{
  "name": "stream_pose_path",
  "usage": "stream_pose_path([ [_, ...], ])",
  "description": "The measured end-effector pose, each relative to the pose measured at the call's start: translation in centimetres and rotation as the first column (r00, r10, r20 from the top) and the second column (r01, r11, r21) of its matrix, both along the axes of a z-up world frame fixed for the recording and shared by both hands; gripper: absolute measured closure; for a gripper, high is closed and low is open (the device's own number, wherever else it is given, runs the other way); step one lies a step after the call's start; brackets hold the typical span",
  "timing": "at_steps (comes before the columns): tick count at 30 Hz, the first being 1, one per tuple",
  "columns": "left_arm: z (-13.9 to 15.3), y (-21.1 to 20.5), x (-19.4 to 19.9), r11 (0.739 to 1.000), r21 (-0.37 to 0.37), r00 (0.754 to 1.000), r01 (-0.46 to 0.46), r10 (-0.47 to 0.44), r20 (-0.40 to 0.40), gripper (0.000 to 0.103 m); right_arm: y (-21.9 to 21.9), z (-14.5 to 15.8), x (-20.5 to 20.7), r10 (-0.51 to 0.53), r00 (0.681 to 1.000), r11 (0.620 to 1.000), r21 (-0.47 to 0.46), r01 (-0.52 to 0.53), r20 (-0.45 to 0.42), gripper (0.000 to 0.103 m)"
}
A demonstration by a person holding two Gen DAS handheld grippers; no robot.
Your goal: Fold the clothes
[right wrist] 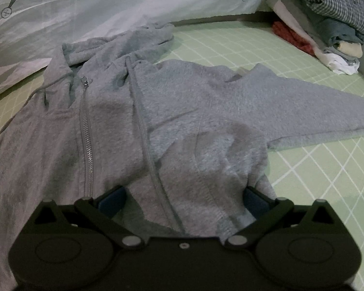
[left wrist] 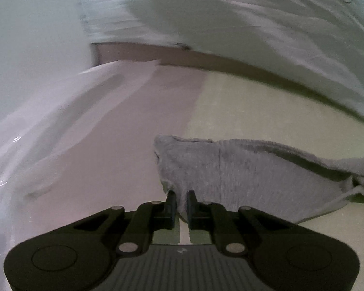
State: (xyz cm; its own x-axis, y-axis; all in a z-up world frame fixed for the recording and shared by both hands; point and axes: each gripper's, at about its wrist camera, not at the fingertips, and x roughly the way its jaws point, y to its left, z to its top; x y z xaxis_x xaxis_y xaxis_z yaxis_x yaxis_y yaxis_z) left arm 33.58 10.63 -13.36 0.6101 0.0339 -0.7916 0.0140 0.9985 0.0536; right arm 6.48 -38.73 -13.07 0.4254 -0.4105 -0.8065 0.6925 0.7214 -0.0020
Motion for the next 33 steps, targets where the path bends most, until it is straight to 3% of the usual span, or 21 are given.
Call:
stream_pose_path([
  [4,0.4,3.9,-2.6,0.995,0.008,0.994,-0.102,0.102,-0.042,0.093,0.1,0.0,-0.1,0.000,1.000,1.000,-0.007,0.000,0.008,0.000],
  [7,1.0,5.4,-3.8,0.987,-0.030,0.986,-0.158,0.155,-0.068,0.092,0.2,-0.1,-0.2,0.001,1.000,1.000,-0.010,-0.001,0.011,0.000],
  [10,2.2,5.4,-4.4,0.975,-0.115,0.981,-0.192,0.188,-0.050,0.090,0.2,-0.1,-0.2,-0.001,1.000,1.000,-0.011,0.001,0.012,0.000],
  [12,3.0,4.9,-4.3,0.961,-0.188,0.979,-0.202,0.200,-0.032,0.078,0.2,-0.1,-0.2,-0.002,1.000,1.000,-0.010,0.002,0.012,0.000],
  [15,3.3,3.4,-2.8,0.923,-0.343,0.985,-0.172,0.169,-0.039,0.067,0.3,-0.1,-0.2,-0.002,1.000,1.000,-0.011,0.002,0.013,0.000],
  [17,3.0,2.0,-1.3,0.903,-0.395,0.985,-0.170,0.158,-0.063,0.058,0.3,-0.1,-0.2,-0.003,1.000,1.000,-0.012,0.003,0.013,0.000],
  [22,1.8,-1.9,1.9,0.893,-0.426,0.988,-0.145,0.111,-0.103,0.049,0.3,-0.1,-0.2,-0.004,1.000,1.000,-0.011,0.004,0.012,0.000],
  [26,0.8,-3.8,3.2,0.908,-0.366,0.976,-0.202,0.156,-0.152,0.049,0.2,0.0,-0.2,-0.001,1.000,1.000,-0.010,0.001,0.011,0.000],
  [29,0.6,-4.1,3.4,0.918,-0.330,0.973,-0.219,0.179,-0.147,0.055,0.2,-0.1,-0.2,-0.002,1.000,1.000,-0.013,0.002,0.014,0.000],
  [31,0.4,-4.0,3.6,0.919,-0.314,0.968,-0.238,0.199,-0.152,0.087,0.3,-0.1,-0.2,-0.004,1.000,1.000,-0.016,0.005,0.018,0.000],
  [32,0.2,-3.9,3.7,0.913,-0.322,0.965,-0.250,0.208,-0.158,0.096,0.4,-0.2,-0.3,-0.006,1.000,1.000,-0.018,0.006,0.019,0.000],
  [33,0.1,-3.7,3.9,0.904,-0.345,0.965,-0.253,0.213,-0.152,0.099,0.4,-0.2,-0.3,-0.006,1.000,1.000,-0.019,0.006,0.020,0.000],
])
